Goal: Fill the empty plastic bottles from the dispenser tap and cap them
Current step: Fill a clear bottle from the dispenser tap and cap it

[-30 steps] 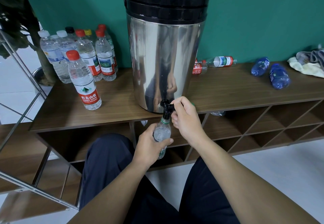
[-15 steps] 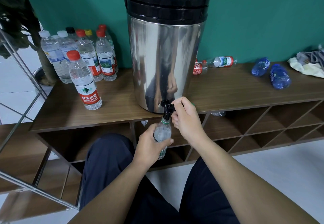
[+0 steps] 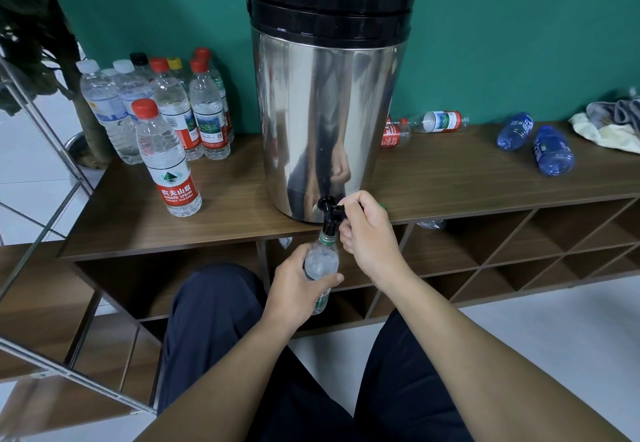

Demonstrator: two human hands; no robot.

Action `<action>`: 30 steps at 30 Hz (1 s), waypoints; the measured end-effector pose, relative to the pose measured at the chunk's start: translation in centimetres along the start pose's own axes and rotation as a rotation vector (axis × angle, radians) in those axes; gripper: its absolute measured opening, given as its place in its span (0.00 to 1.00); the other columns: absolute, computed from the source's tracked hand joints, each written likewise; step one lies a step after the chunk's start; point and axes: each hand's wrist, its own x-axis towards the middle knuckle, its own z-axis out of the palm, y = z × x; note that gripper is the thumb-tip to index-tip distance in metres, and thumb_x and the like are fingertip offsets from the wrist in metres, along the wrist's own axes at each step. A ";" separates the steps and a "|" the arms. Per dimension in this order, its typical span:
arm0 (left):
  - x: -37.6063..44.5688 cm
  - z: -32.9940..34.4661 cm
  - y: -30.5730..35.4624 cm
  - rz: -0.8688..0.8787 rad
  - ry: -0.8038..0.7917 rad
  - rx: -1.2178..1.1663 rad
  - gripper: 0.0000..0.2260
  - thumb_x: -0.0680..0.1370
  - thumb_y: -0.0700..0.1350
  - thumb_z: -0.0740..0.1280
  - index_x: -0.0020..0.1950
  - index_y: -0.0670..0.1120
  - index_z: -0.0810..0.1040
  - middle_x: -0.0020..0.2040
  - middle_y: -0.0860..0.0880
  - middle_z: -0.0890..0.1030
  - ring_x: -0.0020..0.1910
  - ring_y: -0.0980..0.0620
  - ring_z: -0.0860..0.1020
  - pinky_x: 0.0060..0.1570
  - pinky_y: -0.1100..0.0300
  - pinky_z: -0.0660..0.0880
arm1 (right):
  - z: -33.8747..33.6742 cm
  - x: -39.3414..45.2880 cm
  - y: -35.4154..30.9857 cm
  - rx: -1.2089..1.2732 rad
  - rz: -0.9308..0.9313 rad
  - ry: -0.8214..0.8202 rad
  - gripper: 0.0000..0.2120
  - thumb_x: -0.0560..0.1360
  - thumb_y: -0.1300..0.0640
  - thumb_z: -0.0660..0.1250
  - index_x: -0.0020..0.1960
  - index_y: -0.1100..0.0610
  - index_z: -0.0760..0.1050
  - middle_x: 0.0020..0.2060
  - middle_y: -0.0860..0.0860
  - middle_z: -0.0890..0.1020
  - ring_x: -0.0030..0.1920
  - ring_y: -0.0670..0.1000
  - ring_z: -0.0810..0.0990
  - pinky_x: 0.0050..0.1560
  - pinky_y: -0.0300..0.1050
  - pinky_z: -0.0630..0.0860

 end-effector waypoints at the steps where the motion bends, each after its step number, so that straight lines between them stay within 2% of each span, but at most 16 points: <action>1: 0.0 0.0 0.0 0.000 0.000 0.000 0.27 0.72 0.49 0.87 0.69 0.57 0.82 0.58 0.60 0.88 0.59 0.61 0.85 0.66 0.47 0.83 | 0.0 0.0 0.0 0.000 0.000 0.002 0.12 0.89 0.57 0.59 0.48 0.51 0.75 0.29 0.46 0.66 0.31 0.49 0.65 0.31 0.44 0.61; 6: -0.1 0.0 0.0 0.002 -0.002 -0.001 0.26 0.73 0.48 0.87 0.67 0.58 0.82 0.57 0.60 0.88 0.58 0.61 0.85 0.65 0.47 0.84 | 0.0 0.0 0.1 -0.002 0.001 0.007 0.12 0.89 0.57 0.59 0.48 0.51 0.76 0.29 0.46 0.67 0.32 0.49 0.66 0.31 0.44 0.62; 12: 0.0 0.0 0.0 0.009 -0.003 0.001 0.27 0.72 0.49 0.87 0.69 0.58 0.81 0.59 0.60 0.87 0.59 0.61 0.85 0.66 0.47 0.83 | 0.1 0.0 0.0 0.001 0.007 0.005 0.16 0.89 0.56 0.59 0.45 0.45 0.77 0.29 0.46 0.68 0.32 0.49 0.67 0.31 0.45 0.62; 21: -0.1 -0.1 0.1 0.005 -0.002 -0.003 0.27 0.73 0.48 0.87 0.68 0.60 0.81 0.58 0.62 0.87 0.58 0.63 0.85 0.66 0.50 0.83 | -0.1 0.1 0.2 -0.013 0.003 0.009 0.11 0.90 0.55 0.59 0.52 0.53 0.77 0.29 0.46 0.67 0.32 0.48 0.67 0.32 0.45 0.62; 30: -0.1 0.0 0.1 0.003 -0.004 -0.006 0.28 0.72 0.49 0.87 0.68 0.59 0.81 0.58 0.61 0.88 0.59 0.62 0.85 0.66 0.49 0.83 | -0.1 0.1 0.0 -0.027 0.010 -0.005 0.11 0.89 0.56 0.59 0.51 0.52 0.76 0.29 0.47 0.68 0.31 0.49 0.66 0.32 0.45 0.63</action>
